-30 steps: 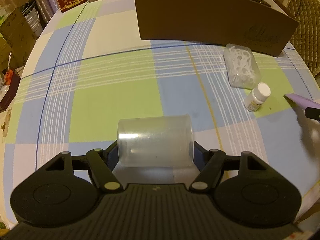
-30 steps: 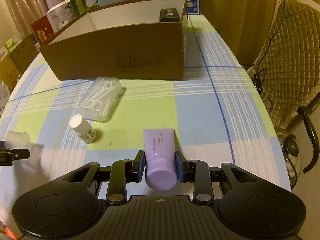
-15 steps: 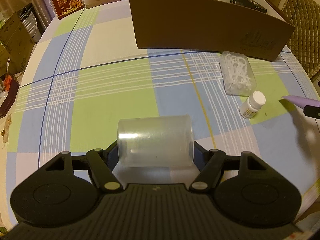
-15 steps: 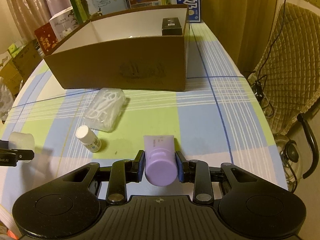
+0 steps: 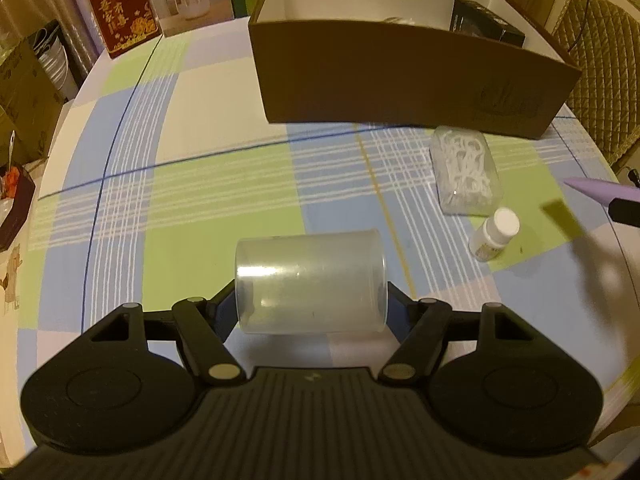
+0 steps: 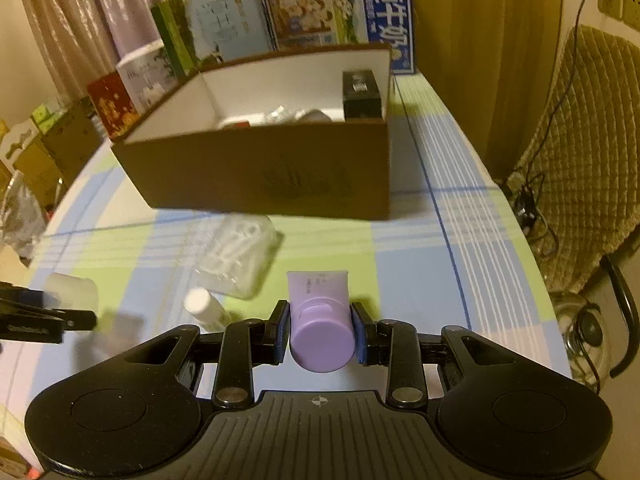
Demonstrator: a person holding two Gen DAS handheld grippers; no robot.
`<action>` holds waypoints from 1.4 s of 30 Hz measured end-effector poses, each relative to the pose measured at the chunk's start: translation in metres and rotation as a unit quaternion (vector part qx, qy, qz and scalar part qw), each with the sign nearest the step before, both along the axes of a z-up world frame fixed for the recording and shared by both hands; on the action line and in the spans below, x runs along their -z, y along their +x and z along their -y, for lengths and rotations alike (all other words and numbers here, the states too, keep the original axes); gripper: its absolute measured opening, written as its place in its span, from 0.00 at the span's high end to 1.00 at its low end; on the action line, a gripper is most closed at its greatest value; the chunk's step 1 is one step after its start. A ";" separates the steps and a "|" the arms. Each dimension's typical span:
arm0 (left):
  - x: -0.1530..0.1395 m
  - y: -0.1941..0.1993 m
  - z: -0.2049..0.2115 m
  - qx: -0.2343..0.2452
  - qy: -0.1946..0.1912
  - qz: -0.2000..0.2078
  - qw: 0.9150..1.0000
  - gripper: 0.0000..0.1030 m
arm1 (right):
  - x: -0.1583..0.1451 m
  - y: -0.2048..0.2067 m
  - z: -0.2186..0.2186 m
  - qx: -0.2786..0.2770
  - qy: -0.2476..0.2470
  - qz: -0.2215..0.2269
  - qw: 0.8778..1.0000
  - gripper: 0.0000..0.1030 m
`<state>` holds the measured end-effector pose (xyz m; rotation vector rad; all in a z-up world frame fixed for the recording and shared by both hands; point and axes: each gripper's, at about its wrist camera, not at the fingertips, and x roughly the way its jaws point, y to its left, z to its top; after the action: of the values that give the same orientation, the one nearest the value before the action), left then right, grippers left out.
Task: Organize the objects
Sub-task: 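Carry the purple tube in the right tool while the left tool carries the cup over the box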
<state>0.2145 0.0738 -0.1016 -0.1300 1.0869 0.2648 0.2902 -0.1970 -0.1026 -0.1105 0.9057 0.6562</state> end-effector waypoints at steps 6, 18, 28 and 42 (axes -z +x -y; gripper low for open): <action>-0.012 0.010 -0.001 0.008 0.002 0.013 1.000 0.33 | -0.025 0.003 -0.008 -0.014 0.028 0.018 0.999 0.72; -0.048 0.055 -0.003 0.032 0.015 0.058 0.998 0.33 | -0.064 0.027 -0.035 -0.039 0.073 0.042 0.996 0.72; -0.075 0.117 -0.013 0.045 0.032 0.094 0.994 0.33 | -0.076 0.071 -0.068 -0.053 0.089 0.064 0.993 0.72; -0.067 0.209 -0.022 0.071 0.048 0.090 0.992 0.33 | -0.062 0.149 -0.116 -0.042 0.075 0.065 0.994 0.72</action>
<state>0.4235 0.0957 -0.0345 0.0103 0.8986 0.1729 0.4390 -0.0805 -0.0405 -0.0565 0.7260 0.7840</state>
